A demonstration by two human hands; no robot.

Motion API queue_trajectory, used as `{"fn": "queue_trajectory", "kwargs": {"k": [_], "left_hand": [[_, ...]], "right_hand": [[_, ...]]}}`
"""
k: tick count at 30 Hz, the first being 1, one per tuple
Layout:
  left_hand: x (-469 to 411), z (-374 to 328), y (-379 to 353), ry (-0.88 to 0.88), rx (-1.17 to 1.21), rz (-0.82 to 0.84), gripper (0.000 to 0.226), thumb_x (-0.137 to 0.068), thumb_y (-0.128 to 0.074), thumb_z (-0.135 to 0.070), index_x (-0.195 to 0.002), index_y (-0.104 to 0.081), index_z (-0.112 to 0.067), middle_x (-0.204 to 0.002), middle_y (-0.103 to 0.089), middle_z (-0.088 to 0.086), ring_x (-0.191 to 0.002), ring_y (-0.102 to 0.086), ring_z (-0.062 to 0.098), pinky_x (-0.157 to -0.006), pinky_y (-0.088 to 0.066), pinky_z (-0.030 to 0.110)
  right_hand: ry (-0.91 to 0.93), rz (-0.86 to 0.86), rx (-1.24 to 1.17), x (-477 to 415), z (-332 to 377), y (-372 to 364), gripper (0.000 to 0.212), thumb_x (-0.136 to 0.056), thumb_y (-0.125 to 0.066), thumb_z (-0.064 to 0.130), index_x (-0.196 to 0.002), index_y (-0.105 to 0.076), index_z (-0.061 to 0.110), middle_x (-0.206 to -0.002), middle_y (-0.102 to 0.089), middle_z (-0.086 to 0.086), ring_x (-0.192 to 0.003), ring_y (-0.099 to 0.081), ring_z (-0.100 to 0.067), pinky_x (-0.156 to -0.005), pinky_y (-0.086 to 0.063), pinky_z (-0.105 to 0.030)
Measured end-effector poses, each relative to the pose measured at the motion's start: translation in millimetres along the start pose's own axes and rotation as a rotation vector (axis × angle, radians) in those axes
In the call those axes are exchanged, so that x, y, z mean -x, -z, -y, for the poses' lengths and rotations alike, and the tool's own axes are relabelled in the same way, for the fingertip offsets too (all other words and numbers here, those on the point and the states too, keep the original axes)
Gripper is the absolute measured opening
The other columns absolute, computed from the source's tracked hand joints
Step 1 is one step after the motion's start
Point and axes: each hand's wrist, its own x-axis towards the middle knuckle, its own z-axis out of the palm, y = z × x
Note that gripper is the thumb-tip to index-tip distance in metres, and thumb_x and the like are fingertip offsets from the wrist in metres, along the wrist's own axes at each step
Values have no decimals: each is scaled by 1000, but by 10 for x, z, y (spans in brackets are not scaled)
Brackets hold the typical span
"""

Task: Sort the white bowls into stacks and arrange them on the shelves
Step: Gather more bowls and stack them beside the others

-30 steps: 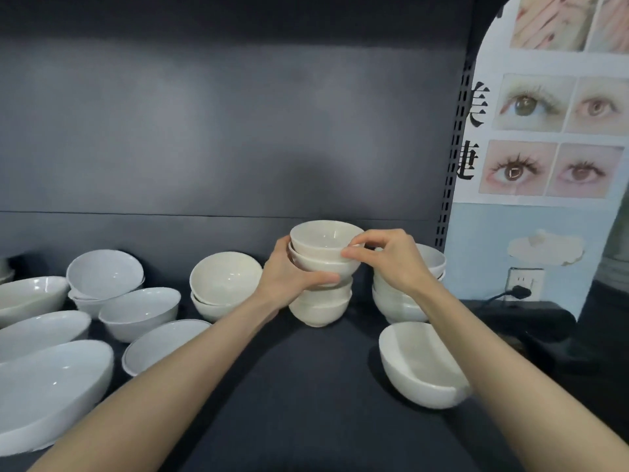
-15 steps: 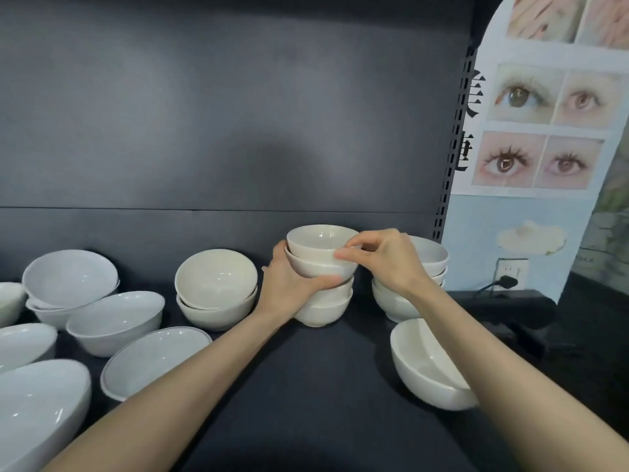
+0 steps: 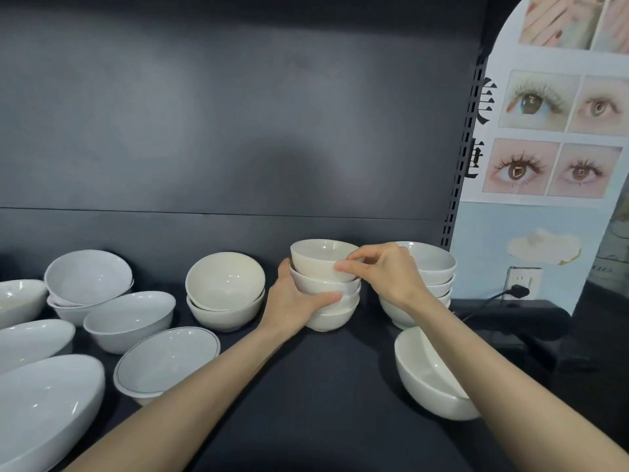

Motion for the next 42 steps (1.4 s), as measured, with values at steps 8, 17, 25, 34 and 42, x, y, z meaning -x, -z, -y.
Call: {"fn": "queue_trajectory", "kwargs": {"k": [8,17,25,34,42], "left_hand": [[-31,70,-7,2,80,69,97,-41,-83,-51,-124,-37,-29,-126,-54,-9,-114,-56,10,-94,-50,32],[-64,177,97,40,127,88,109,-41,-84,-51,-135,-35,-27,-122,-57,-17,-114,-58,10,-98,-50,42],[-101,170,106,23,67,109,103,-55,-82,-49,-140,-30,-23,-127,-57,-12,-113,-58,11,-80,-52,38],[-154,260,117,16,76,119,109,-47,-78,-58,-138,-32,-20,-127,-57,-12,-115,-57,7,-100,-48,39],[-160,293,132,14,76,123,107,-48,-81,-58,-135,-35,-17,-126,-59,-9,-116,-58,9,-103,-47,38]], "right_hand": [[-10,8,-114,28,24,3,10,-71,-79,41,-65,-74,34,-76,-73,2,-79,-64,-18,-70,-45,-25],[-30,31,-115,45,49,-25,14,-74,-79,33,-64,-71,30,-67,-69,10,-60,-54,1,-59,-39,-9],[-43,33,-128,-10,22,-67,15,-74,-80,32,-62,-71,29,-66,-70,1,-62,-53,-6,-66,-47,-27],[-43,56,-115,-17,-19,-104,12,-74,-80,31,-65,-72,28,-69,-70,12,-64,-57,3,-63,-41,-10],[-31,50,-149,-10,-27,-98,13,-74,-80,29,-63,-73,29,-75,-73,0,-70,-57,-7,-65,-44,-17]]}}
